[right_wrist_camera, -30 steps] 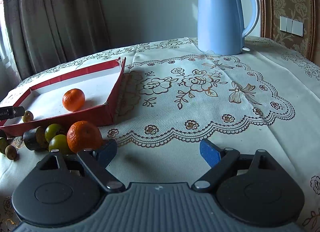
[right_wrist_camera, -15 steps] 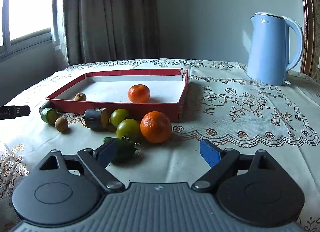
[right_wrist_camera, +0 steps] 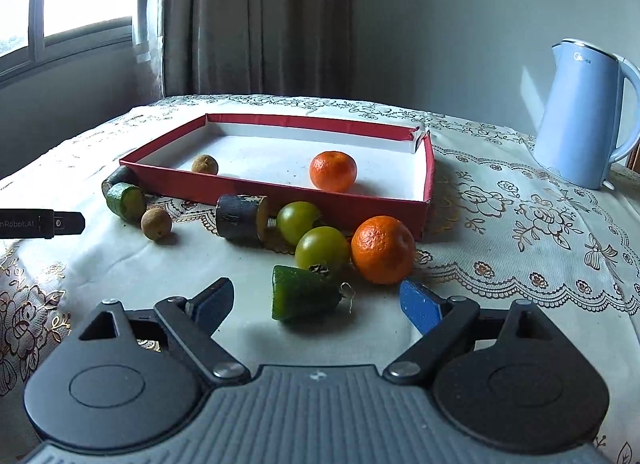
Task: Organize fruits
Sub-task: 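Move the right tool to the green pepper and close on it, then carry the green pepper with the right tool into the tray and release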
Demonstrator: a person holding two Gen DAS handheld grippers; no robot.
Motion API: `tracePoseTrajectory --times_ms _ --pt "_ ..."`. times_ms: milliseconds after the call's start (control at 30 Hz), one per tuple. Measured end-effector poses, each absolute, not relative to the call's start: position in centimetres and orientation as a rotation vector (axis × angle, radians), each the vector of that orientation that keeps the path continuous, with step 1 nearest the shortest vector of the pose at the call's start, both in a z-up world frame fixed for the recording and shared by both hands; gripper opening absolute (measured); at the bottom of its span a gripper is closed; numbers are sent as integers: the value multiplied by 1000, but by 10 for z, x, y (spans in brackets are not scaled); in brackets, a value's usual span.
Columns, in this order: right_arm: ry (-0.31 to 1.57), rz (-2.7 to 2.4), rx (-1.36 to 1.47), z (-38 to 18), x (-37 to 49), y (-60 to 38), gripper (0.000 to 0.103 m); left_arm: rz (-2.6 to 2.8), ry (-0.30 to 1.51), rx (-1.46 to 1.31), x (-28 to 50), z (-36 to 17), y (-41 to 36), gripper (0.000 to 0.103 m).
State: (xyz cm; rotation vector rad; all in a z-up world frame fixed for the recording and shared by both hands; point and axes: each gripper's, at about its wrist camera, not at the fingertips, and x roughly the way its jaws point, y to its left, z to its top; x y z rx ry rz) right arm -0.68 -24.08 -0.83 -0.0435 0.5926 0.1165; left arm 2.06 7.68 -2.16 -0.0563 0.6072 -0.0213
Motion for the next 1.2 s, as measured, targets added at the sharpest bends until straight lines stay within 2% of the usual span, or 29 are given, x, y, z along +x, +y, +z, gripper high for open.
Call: tracePoseTrajectory --times_ms 167,233,300,433,533,767,1200 --pt "611 127 -41 -10 -3 -237 89 -43 637 19 22 -25 65 103" --pt "632 128 -34 -12 0 -237 78 -38 641 33 23 -25 62 103" --pt "650 135 -25 -14 3 -237 61 -41 645 27 23 -26 63 103" --pt "650 129 -24 -14 3 -238 55 -40 647 29 24 -26 63 103" --pt "646 119 -13 -13 3 -239 37 -40 647 28 24 -26 63 103" --pt "616 129 0 -9 -2 -240 37 -38 648 32 24 -26 62 103" --pt "473 135 0 41 14 -242 37 -35 649 39 24 -26 61 103"
